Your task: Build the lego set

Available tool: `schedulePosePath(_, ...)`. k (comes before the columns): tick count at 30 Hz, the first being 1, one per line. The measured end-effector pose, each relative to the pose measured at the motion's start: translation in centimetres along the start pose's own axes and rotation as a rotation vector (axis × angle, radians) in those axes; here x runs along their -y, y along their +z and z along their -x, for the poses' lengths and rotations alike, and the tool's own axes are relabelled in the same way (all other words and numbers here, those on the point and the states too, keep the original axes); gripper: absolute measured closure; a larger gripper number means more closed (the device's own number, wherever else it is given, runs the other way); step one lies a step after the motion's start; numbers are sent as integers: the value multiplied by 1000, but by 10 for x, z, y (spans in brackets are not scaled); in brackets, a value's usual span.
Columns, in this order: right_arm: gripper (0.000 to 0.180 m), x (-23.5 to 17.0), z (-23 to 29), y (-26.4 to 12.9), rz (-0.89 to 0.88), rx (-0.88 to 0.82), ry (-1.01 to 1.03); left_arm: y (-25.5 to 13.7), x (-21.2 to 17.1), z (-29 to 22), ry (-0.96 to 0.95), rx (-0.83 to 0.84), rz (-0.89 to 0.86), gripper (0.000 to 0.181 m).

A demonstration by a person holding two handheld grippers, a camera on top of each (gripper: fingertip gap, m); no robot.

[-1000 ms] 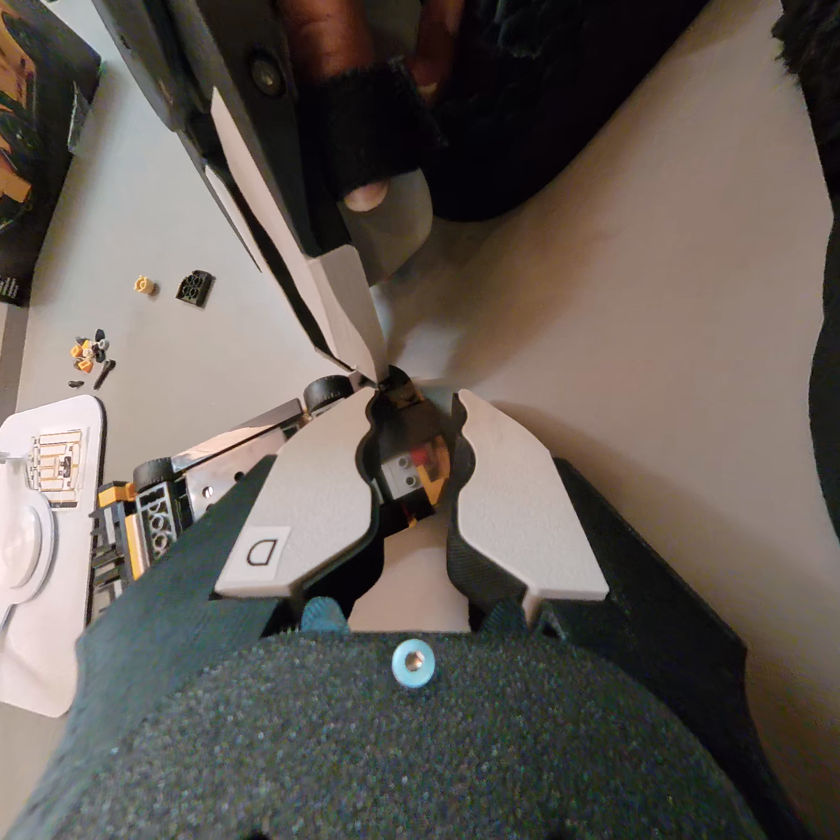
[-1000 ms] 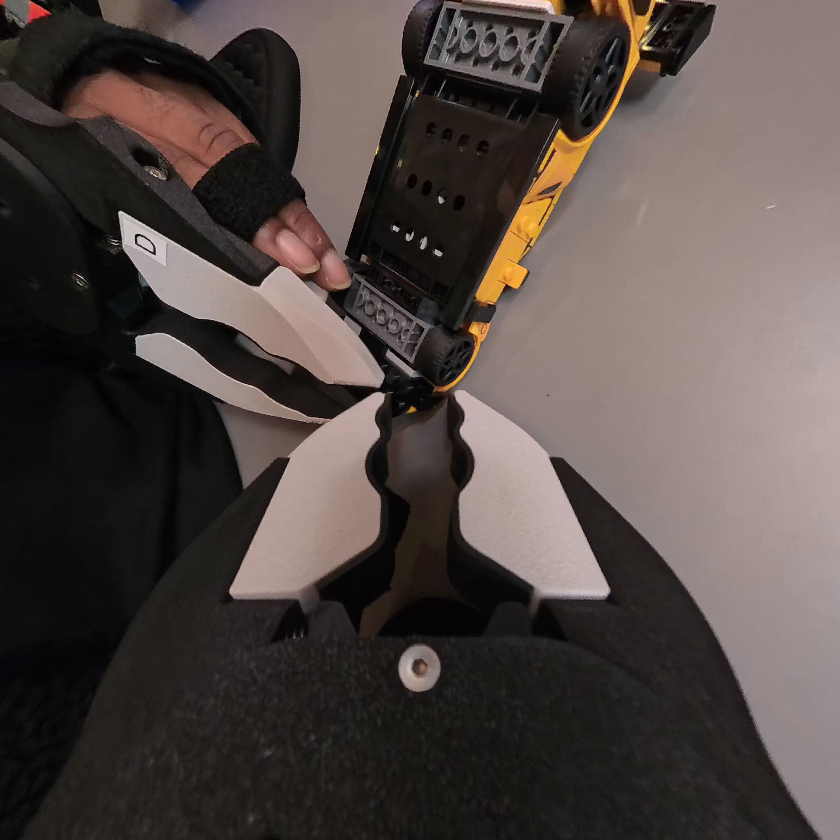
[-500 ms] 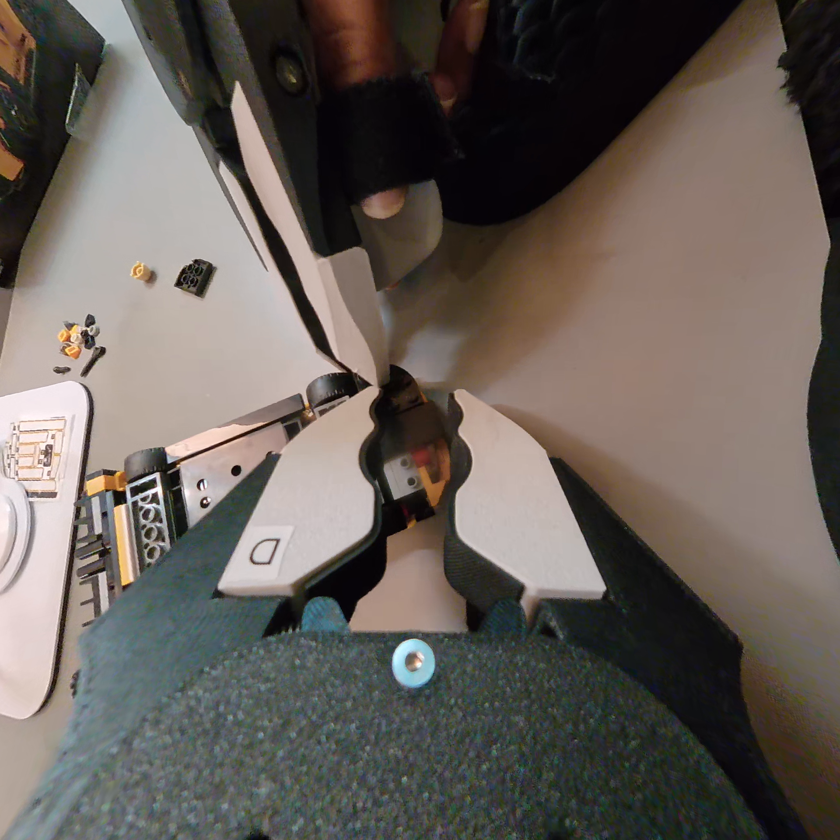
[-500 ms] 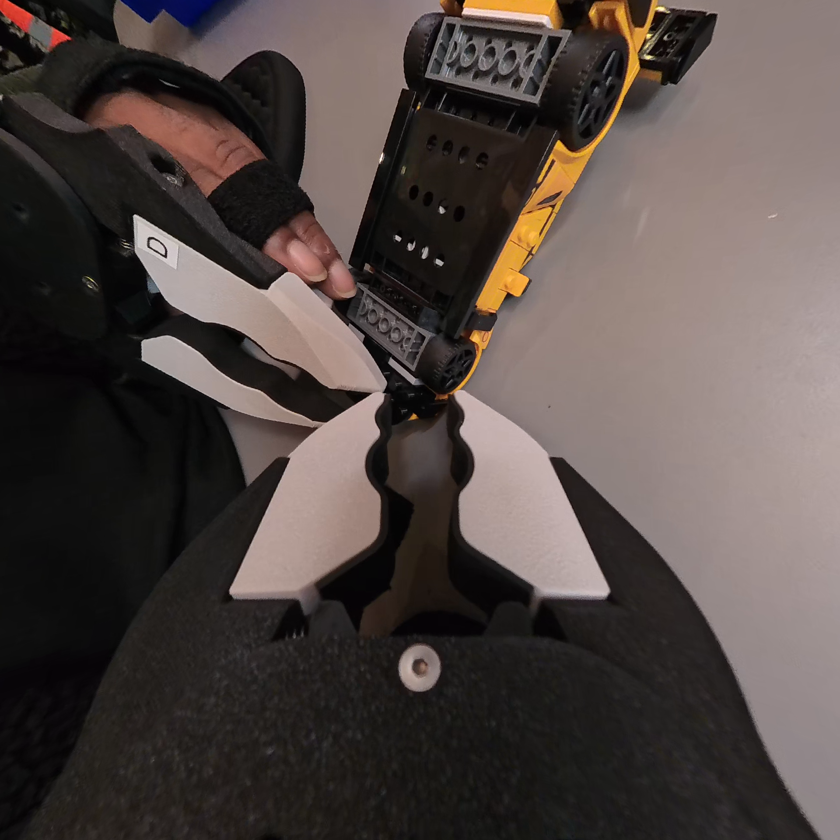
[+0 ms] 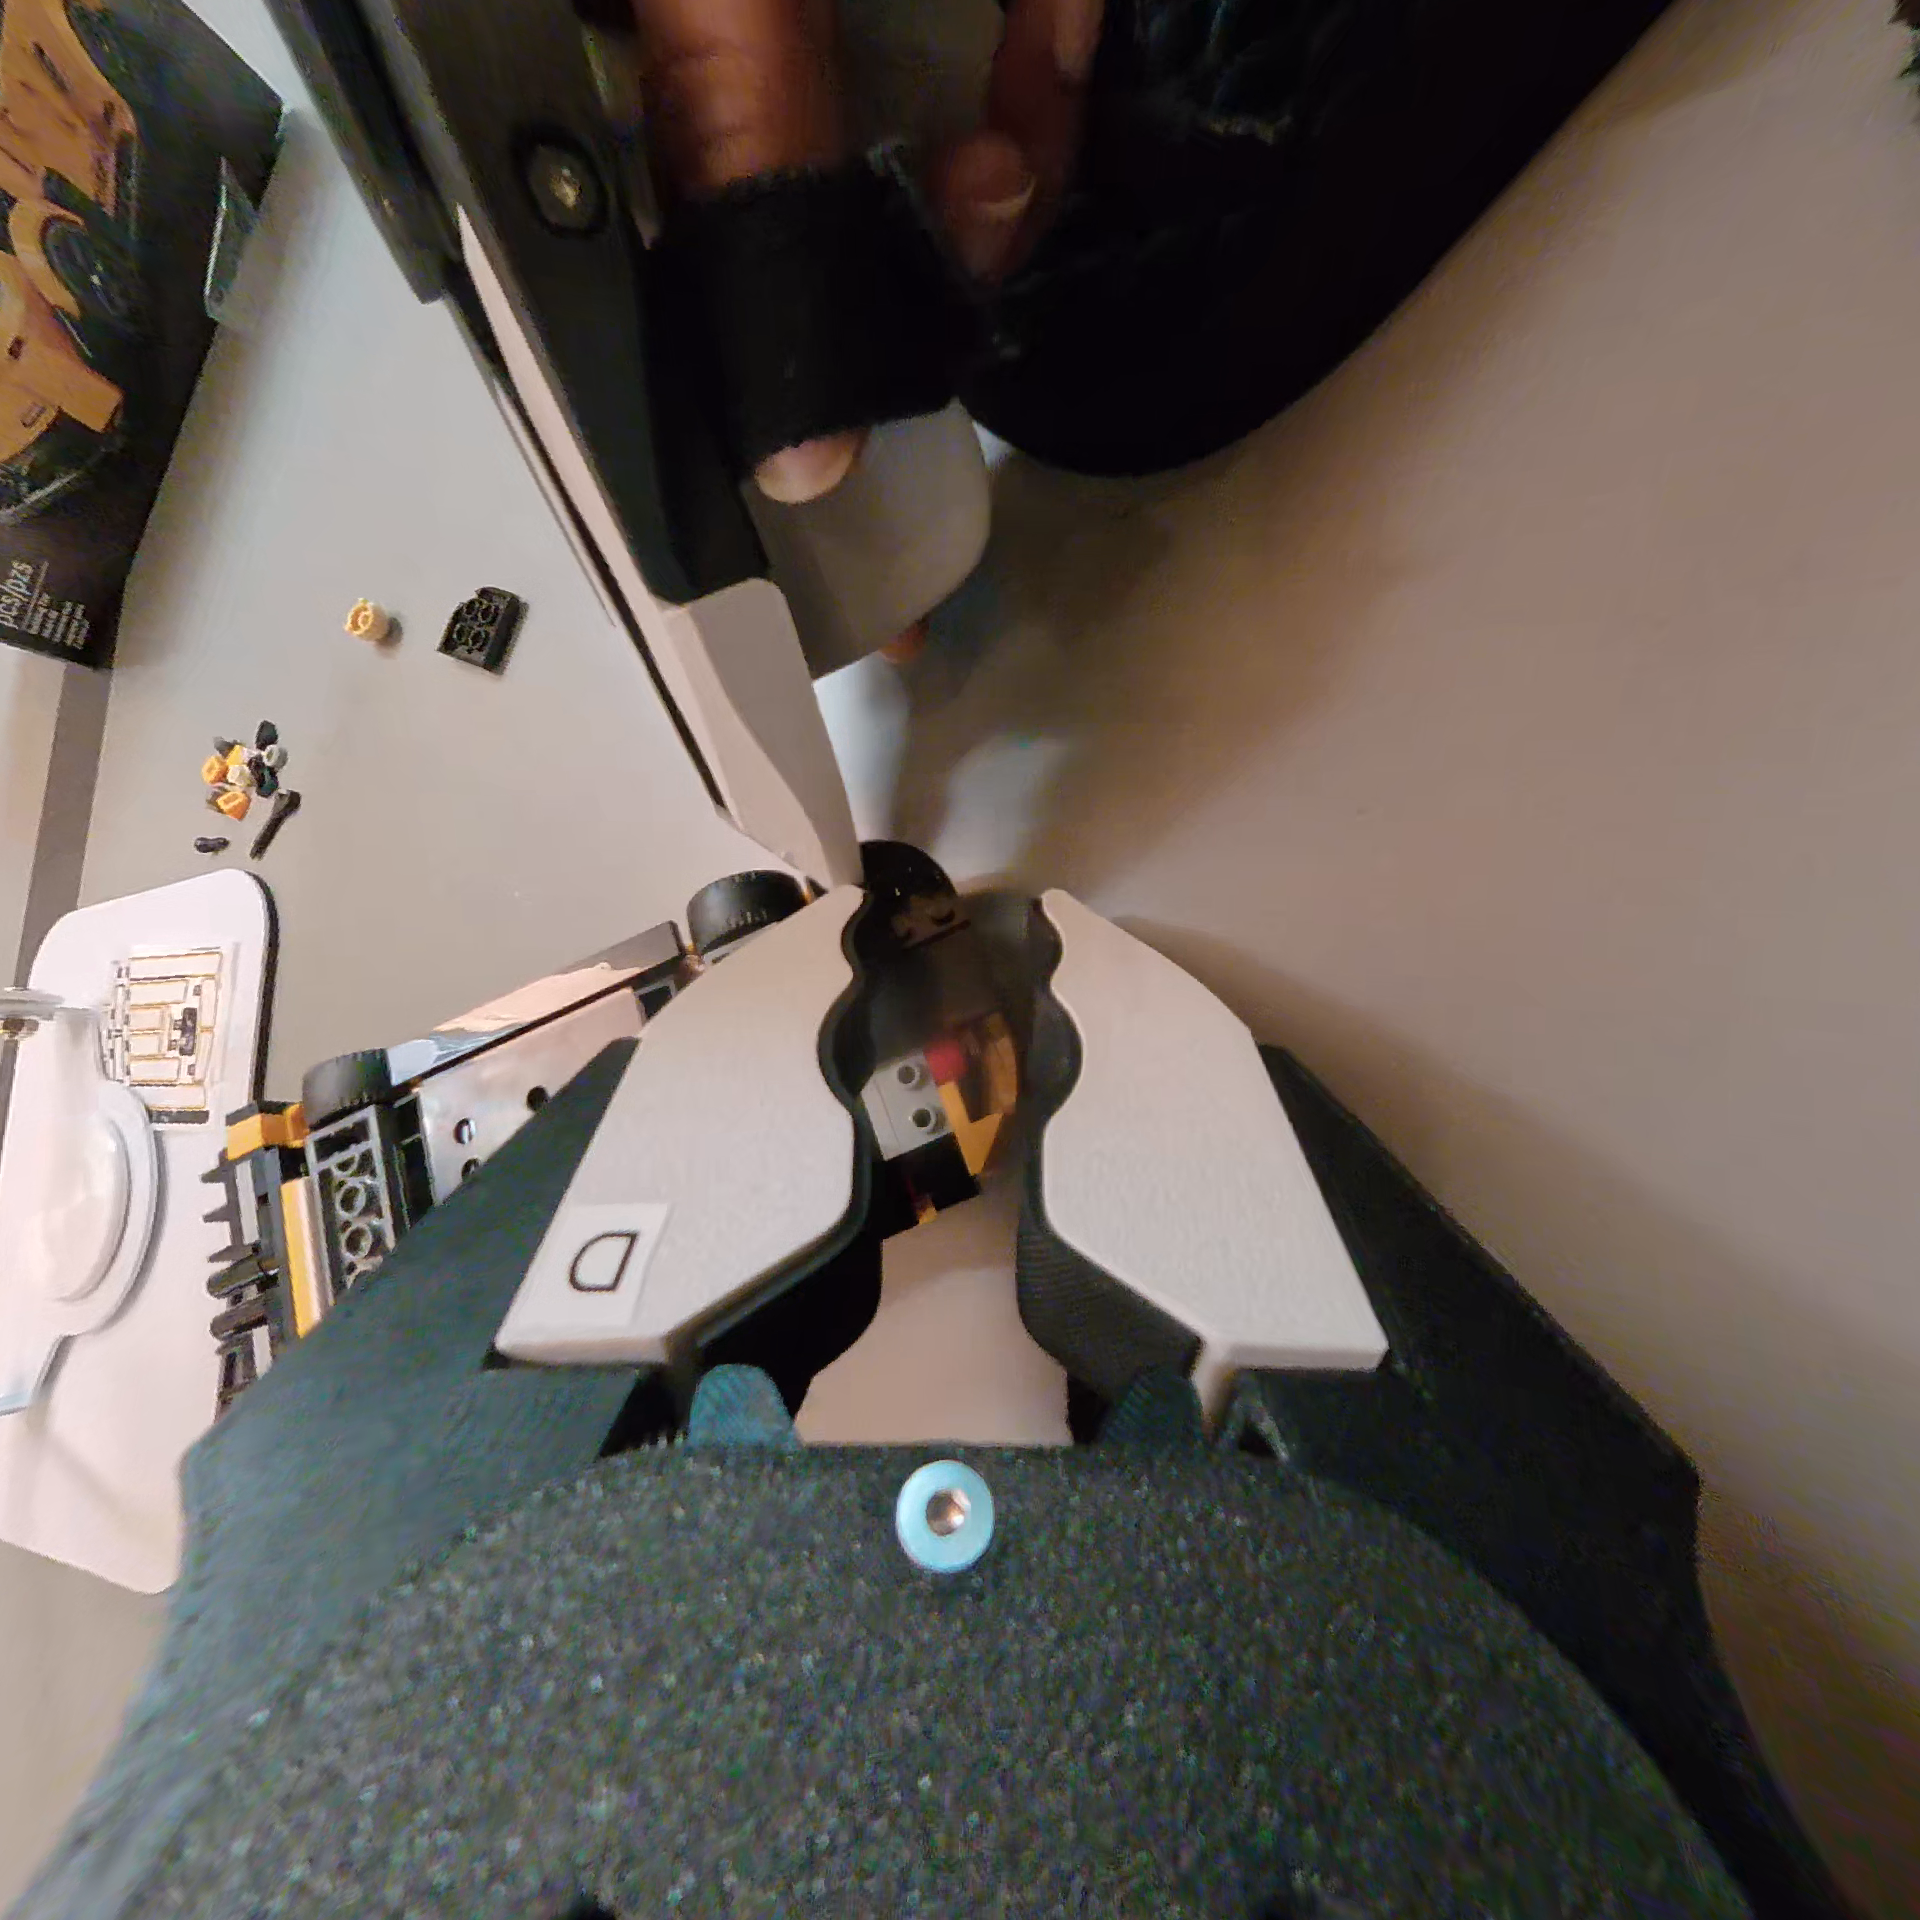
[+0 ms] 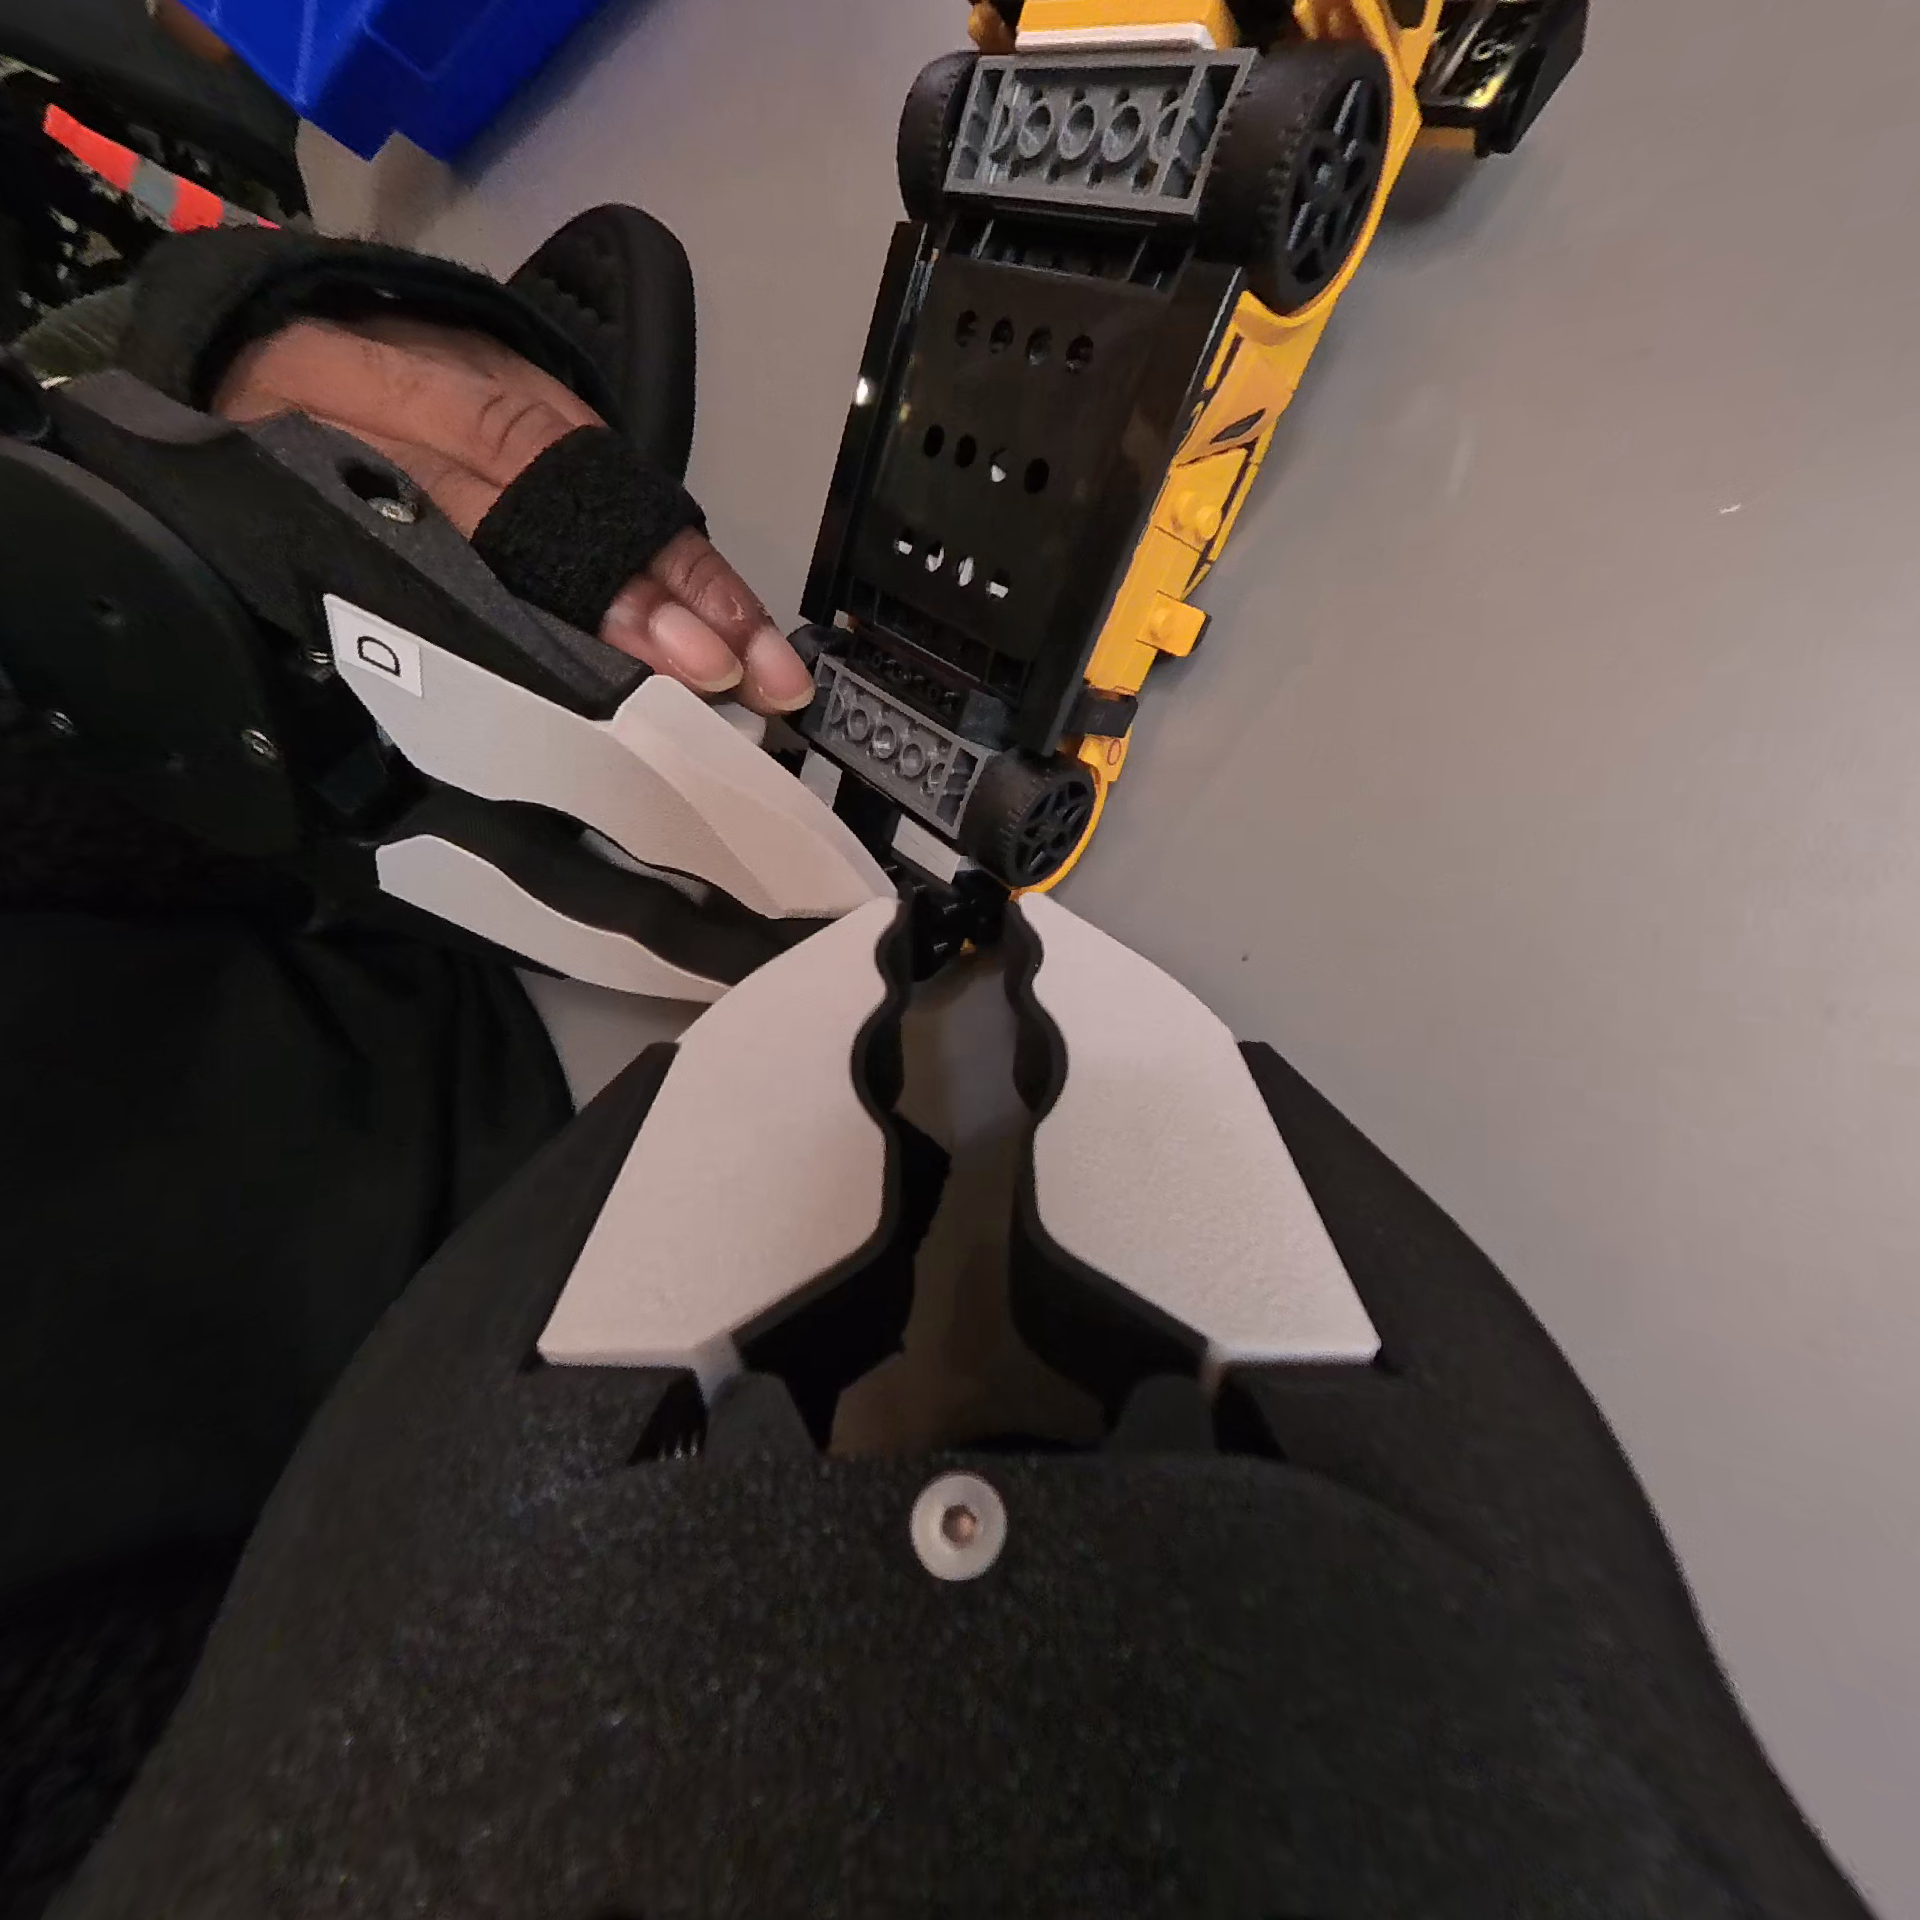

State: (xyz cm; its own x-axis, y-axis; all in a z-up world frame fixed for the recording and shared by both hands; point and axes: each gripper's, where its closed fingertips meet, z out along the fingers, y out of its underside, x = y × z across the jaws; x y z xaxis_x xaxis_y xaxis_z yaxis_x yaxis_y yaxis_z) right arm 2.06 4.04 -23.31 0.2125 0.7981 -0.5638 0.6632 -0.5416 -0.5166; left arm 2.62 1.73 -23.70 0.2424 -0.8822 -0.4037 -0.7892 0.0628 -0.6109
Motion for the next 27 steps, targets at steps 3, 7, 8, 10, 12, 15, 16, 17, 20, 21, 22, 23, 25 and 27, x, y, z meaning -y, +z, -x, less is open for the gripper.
schedulePosePath(3,164,0,-1,1,2,-6,1,-1,0,-1,-12,-13,-1,151)
schedulePosePath(7,163,0,0,3,-2,-11,-1,-13,4,6,-71,-25,-50,139)
schedulePosePath(8,163,0,0,3,-3,-13,-2,-19,6,13,-106,-22,-75,137)
schedulePosePath(10,161,0,0,4,-5,-19,-5,-33,2,32,-173,3,-108,131)
schedulePosePath(12,159,0,0,3,-10,-28,-8,-45,-12,56,-244,32,-115,123)
schedulePosePath(15,156,2,2,1,-25,-32,-8,-59,-38,89,-401,29,-140,111)
schedulePosePath(16,155,2,2,2,-28,-34,-8,-61,-45,100,-450,28,-163,111)
schedulePosePath(17,153,1,3,3,-29,-39,-9,-61,-53,112,-503,36,-185,110)
schedulePosePath(20,153,0,1,7,-29,-59,-13,-50,-72,128,-697,-40,-227,106)
schedulePosePath(21,154,0,0,7,-27,-62,-7,-47,-75,130,-723,-50,-241,107)
schedulePosePath(22,154,0,0,7,-30,-64,-8,-44,-76,130,-729,-49,-250,108)
schedulePosePath(23,153,0,1,4,-36,-66,-14,-43,-76,130,-727,-47,-257,108)
schedulePosePath(25,153,-2,1,-5,-24,-74,-47,-43,-76,128,-720,-37,-269,108)
schedulePosePath(27,152,-16,5,-11,54,-80,-138,-42,-78,128,-725,-31,-264,108)
